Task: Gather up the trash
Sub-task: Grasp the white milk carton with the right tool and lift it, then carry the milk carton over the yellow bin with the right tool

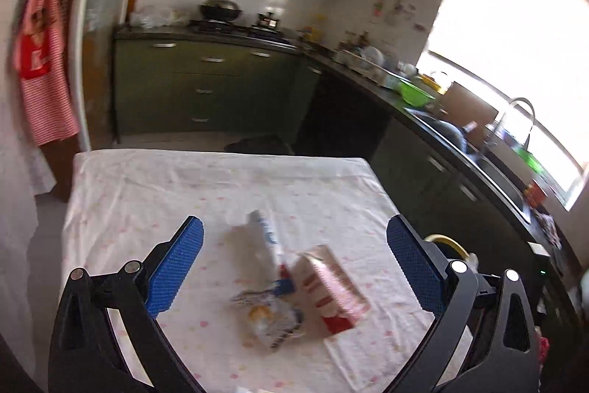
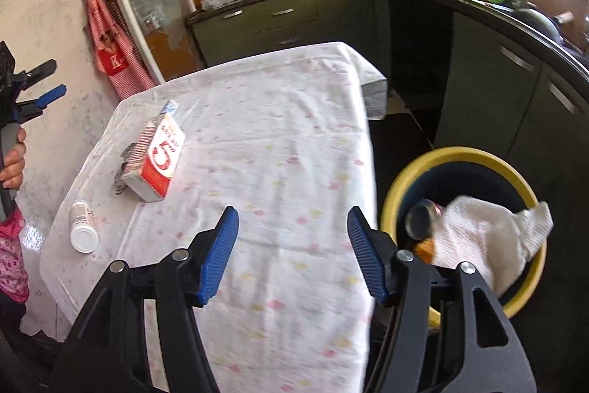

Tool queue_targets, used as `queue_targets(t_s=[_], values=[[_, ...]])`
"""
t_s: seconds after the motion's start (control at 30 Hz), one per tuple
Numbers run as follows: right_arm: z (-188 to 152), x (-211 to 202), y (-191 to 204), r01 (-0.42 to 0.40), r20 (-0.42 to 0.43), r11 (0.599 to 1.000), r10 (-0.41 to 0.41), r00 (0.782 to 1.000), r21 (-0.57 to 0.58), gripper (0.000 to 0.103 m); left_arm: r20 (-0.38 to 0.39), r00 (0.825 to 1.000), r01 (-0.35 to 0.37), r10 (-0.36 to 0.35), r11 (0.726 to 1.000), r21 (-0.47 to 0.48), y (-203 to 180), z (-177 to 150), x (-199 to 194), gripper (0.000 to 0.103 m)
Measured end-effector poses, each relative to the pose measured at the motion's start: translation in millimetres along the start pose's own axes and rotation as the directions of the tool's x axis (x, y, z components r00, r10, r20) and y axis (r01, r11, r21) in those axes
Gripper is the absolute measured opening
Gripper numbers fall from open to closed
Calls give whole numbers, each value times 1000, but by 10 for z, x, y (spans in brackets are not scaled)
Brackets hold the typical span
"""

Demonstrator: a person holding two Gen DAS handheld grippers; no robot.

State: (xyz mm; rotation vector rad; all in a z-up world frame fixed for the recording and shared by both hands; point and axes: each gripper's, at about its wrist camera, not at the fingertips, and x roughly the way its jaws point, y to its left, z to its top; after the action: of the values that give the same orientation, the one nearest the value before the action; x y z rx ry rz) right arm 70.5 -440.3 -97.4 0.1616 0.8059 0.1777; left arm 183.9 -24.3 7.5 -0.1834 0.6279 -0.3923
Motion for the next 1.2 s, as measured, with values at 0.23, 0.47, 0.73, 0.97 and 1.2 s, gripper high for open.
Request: queue_targets(t_s=[0.23, 0.47, 0.73, 0.97, 1.2], values=[[224, 348, 1156, -94, -11, 983, 93, 996, -155, 59, 28, 972, -229, 232, 970, -86, 790, -315, 307, 98], [253, 862, 1616, -46, -65, 984, 35, 997, -174, 59, 20, 939, -340, 344, 934, -110, 1080, -501, 527, 98], [295, 1222, 1674, 3, -103, 989, -19, 995, -148, 52, 12, 939, -340, 343, 935, -98, 1018, -562, 536, 98], [286, 1247, 1666, 2, -106, 989, -18, 994, -147, 36, 17, 945, -326, 328, 942, -85, 971, -577, 539, 98], [254, 1097, 1626, -9, -88, 990, -4, 996, -141, 36, 15, 944, -326, 329, 941, -90, 967, -579, 535, 98]])
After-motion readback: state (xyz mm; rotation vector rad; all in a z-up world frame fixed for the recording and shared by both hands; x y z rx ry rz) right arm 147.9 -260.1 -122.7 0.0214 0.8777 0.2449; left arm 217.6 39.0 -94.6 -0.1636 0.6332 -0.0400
